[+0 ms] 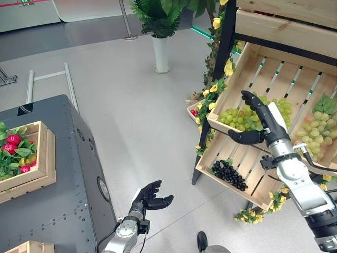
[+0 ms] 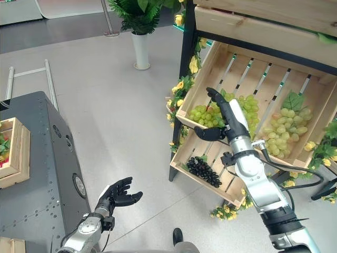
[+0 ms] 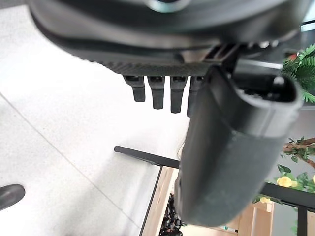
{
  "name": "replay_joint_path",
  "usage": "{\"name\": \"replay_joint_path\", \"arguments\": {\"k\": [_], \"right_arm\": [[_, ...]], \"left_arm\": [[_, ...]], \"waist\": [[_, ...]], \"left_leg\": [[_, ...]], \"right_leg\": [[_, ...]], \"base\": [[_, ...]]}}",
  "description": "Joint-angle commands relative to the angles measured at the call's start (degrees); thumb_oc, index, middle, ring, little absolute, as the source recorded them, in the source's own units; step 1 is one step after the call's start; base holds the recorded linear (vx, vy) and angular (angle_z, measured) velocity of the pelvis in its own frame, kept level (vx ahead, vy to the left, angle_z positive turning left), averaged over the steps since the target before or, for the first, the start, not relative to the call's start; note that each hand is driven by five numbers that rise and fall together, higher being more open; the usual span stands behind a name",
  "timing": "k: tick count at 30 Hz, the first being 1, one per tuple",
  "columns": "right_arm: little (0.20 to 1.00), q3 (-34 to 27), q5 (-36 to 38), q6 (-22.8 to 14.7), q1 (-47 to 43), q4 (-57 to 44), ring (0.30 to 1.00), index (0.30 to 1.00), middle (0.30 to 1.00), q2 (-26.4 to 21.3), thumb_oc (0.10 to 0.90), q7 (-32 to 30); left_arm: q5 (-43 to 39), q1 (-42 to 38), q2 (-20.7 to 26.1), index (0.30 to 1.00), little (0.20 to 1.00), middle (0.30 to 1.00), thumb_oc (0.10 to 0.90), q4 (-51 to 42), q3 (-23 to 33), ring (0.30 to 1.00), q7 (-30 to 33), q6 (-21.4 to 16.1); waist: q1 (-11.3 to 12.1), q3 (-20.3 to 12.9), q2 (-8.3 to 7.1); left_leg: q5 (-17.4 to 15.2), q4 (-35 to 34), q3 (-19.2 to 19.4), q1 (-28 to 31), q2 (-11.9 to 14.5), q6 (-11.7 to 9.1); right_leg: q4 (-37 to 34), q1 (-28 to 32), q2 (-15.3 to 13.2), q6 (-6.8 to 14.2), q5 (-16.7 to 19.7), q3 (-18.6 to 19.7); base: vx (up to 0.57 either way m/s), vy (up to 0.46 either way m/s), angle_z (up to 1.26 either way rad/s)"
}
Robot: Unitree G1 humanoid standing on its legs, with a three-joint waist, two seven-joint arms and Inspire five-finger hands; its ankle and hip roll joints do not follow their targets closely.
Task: Pick up the fruits from the basket on one side to the basket on the other side
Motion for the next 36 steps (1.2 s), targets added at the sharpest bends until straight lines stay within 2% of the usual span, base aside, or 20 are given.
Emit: {"name": "replay_joint_path", "arguments": {"k": [1, 4, 5, 8, 11, 17, 22, 24, 26, 28, 29, 30, 31, 32, 33, 35, 36], "right_arm": [[0.900, -4.37, -5.02, -11.55, -4.62, -7.41, 0.900, 0.900, 0.900, 1.33, 0.800, -7.28], [0.900, -3.05, -3.75, -14.96, -3.65, -9.17, 0.900, 0.900, 0.900, 2.96, 0.800, -6.69], [0.900, -1.98, -0.70, -17.04, -3.01, -10.26, 0.900, 0.900, 0.900, 4.17, 0.800, -4.46], [0.900, 1.40, 1.72, -20.53, -0.90, -10.75, 0.900, 0.900, 0.900, 7.23, 0.800, -2.98], [0.900, 3.16, 3.08, -22.06, 0.47, -10.11, 0.900, 0.900, 0.900, 9.01, 0.800, -1.57], [0.900, 9.93, 4.66, -22.24, 2.26, -8.53, 0.900, 0.900, 0.900, 12.09, 0.800, 1.87], [0.900, 14.75, 8.55, -19.62, 1.52, -7.28, 0.900, 0.900, 0.900, 12.98, 0.800, 7.53], [0.900, 16.48, 10.83, -17.94, -0.03, -6.57, 0.900, 0.900, 0.900, 13.08, 0.800, 9.72], [0.900, 17.72, 11.73, -17.48, -1.88, -5.50, 0.900, 0.900, 0.900, 12.90, 0.800, 11.39], [0.900, 18.41, 11.50, -17.37, -3.05, -4.55, 0.900, 0.900, 0.900, 12.51, 0.800, 11.57], [0.900, 18.77, 11.11, -17.43, -4.03, -3.40, 0.900, 0.900, 0.900, 11.84, 0.800, 9.94], [0.900, 18.80, 11.00, -17.59, -4.24, -3.10, 0.900, 0.900, 0.900, 11.65, 0.800, 9.51], [0.900, 18.70, 10.81, -17.96, -4.05, -2.49, 0.900, 0.900, 0.900, 11.28, 0.800, 7.92], [0.900, 18.66, 10.88, -18.66, -4.18, -1.78, 0.900, 0.900, 0.900, 10.90, 0.800, 6.12], [0.900, 18.55, 10.92, -18.90, -4.38, -1.01, 0.900, 0.900, 0.900, 11.06, 0.800, 5.41], [0.900, 18.92, 12.85, -18.77, -4.41, -0.21, 0.900, 0.900, 0.900, 12.17, 0.800, 6.31], [0.900, 18.88, 14.08, -18.88, -4.18, -0.33, 0.900, 0.900, 0.900, 12.43, 0.800, 6.29]], "left_arm": [[1.61, -2.83, -0.12, 0.900, 0.900, 0.900, 0.800, -2.62, 1.82, 0.900, 3.12, -7.58], [1.55, -2.87, -0.41, 0.900, 0.900, 0.900, 0.800, -3.12, 1.81, 0.900, 5.01, -8.33], [1.52, -2.87, -0.58, 0.900, 0.900, 0.900, 0.800, -3.62, 2.01, 0.900, 6.35, -9.52], [3.18, -2.83, -0.94, 0.900, 0.900, 0.900, 0.800, -5.51, 2.18, 0.900, 8.77, -11.42], [4.70, -2.55, -0.87, 0.900, 0.900, 0.900, 0.800, -7.30, 1.99, 0.900, 10.67, -12.10], [5.54, -2.46, -0.38, 0.900, 0.900, 0.900, 0.800, -9.51, 1.70, 0.900, 15.47, -12.43], [4.67, -1.28, 0.08, 0.900, 0.900, 0.900, 0.800, -10.59, 1.21, 0.900, 15.83, -11.65], [3.83, -1.50, 0.23, 0.900, 0.900, 0.900, 0.800, -10.97, 0.96, 0.900, 15.88, -11.36], [2.58, -2.12, 0.19, 0.900, 0.900, 0.900, 0.800, -10.84, 0.61, 0.900, 15.81, -11.44], [1.86, -3.02, -0.20, 0.900, 0.900, 0.900, 0.800, -10.31, 0.18, 0.900, 15.35, -11.45], [1.20, -4.74, -0.37, 0.900, 0.900, 0.900, 0.800, -9.94, -0.32, 0.900, 13.31, -10.50], [1.15, -5.23, -0.37, 0.900, 0.900, 0.900, 0.800, -9.86, -0.46, 0.900, 12.54, -10.19], [1.99, -5.82, -0.26, 0.900, 0.900, 0.900, 0.800, -9.71, -0.94, 0.900, 9.96, -9.62], [3.07, -6.31, 0.06, 0.900, 0.900, 0.900, 0.800, -9.74, -1.56, 0.900, 7.49, -8.82], [3.38, -6.44, 0.49, 0.900, 0.900, 0.900, 0.800, -9.36, -2.26, 0.900, 6.10, -8.42], [3.87, -6.69, 0.82, 0.900, 0.900, 0.900, 0.800, -9.02, -3.03, 0.900, 5.27, -7.81], [4.32, -7.07, 1.57, 0.900, 0.900, 0.900, 0.800, -9.67, -3.44, 0.900, 3.97, -7.29]], "waist": [[0.36, -0.33, 1.19], [0.38, -0.14, 1.38], [0.52, -0.01, 1.45], [1.00, 0.33, 1.51], [1.43, 0.55, 1.54], [2.90, 1.41, 1.70], [5.13, 1.85, 1.46], [6.16, 2.40, 0.99], [6.79, 3.43, 0.28], [7.30, 4.94, -0.14], [7.35, 6.68, -0.19], [7.24, 7.09, -0.12], [7.04, 7.87, 0.35], [6.54, 8.30, 0.74], [6.25, 8.05, 0.86], [7.11, 7.77, 1.61], [7.27, 7.53, 2.06]], "left_leg": [[-5.03, 0.56, -0.64, -0.12, -2.31, 3.24], [-5.00, 0.56, -0.73, -0.09, -2.33, 3.31], [-4.98, 0.56, -0.82, -0.17, -2.35, 3.30], [-4.75, 0.56, -1.12, -0.33, -2.38, 3.27], [-4.62, 0.56, -1.52, -0.45, -2.43, 3.19], [-4.01, 0.56, -3.45, -1.09, -2.73, 3.05], [-3.14, 0.87, -5.69, -1.95, -2.85, 2.42], [-3.28, 3.29, -6.29, -3.53, -2.82, 1.91], [-3.95, 8.43, -5.44, -6.38, -2.56, 1.24], [-2.56, 14.29, -4.94, -10.02, -2.19, 0.29], [-1.93, 20.33, -1.75, -13.78, -1.59, -0.41], [-1.94, 21.28, -0.52, -14.49, -1.37, -0.49], [-2.65, 21.51, 3.18, -14.50, -0.46, -1.14], [-2.73, 17.89, 7.41, -13.60, 0.56, -0.75], [-3.34, 15.34, 9.46, -11.99, 1.44, 0.16], [-3.02, 11.87, 4.51, -10.82, -1.99, 1.66], [-2.67, 9.76, 4.08, -9.42, -2.21, 2.21]], "right_leg": [[0.38, 6.86, 2.44, -1.96, -6.89, -2.62], [0.38, 6.89, 2.41, -1.97, -6.91, -2.64], [0.38, 6.86, 2.38, -2.01, -6.94, -2.73], [0.38, 6.93, 2.24, -2.12, -6.98, -3.17], [0.38, 7.06, 2.13, -2.26, -7.12, -3.72], [0.38, 7.26, 1.95, -2.68, -7.49, -5.64], [0.38, 7.61, 2.00, -3.36, -8.03, -7.93], [0.38, 7.41, 1.93, -3.96, -8.02, -9.03], [0.38, 6.94, 1.54, -4.68, -7.67, -10.25], [1.05, 6.70, 1.23, -5.25, -7.29, -11.33], [2.31, 6.90, 0.52, -5.55, -7.55, -13.82], [2.73, 7.03, 0.28, -5.53, -7.76, -14.73], [3.81, 8.19, -0.07, -4.97, -9.02, -16.51], [5.74, 8.65, -0.83, -4.40, -10.10, -18.59], [7.61, 8.45, -1.74, -4.17, -11.02, -19.97], [11.74, 7.46, -2.60, -2.67, -11.68, -19.37], [14.30, 6.70, -3.06, -2.24, -12.63, -20.22]], "base": [[0.00, 0.000, 0.00], [0.00, 0.000, 0.00], [0.00, 0.000, 0.00], [0.00, -0.029, 0.00], [0.00, -0.053, 0.03], [0.00, -0.073, 0.04], [0.02, -0.096, 0.13], [-0.03, -0.098, 0.32], [-0.07, -0.061, 0.34], [-0.10, -0.033, 0.47], [-0.10, -0.017, 0.75], [-0.04, 0.004, 0.93], [0.03, 0.058, 1.20], [0.07, 0.127, 1.64], [0.07, 0.203, 1.70], [0.10, 0.211, 0.88], [0.12, 0.185, 0.12]]}}
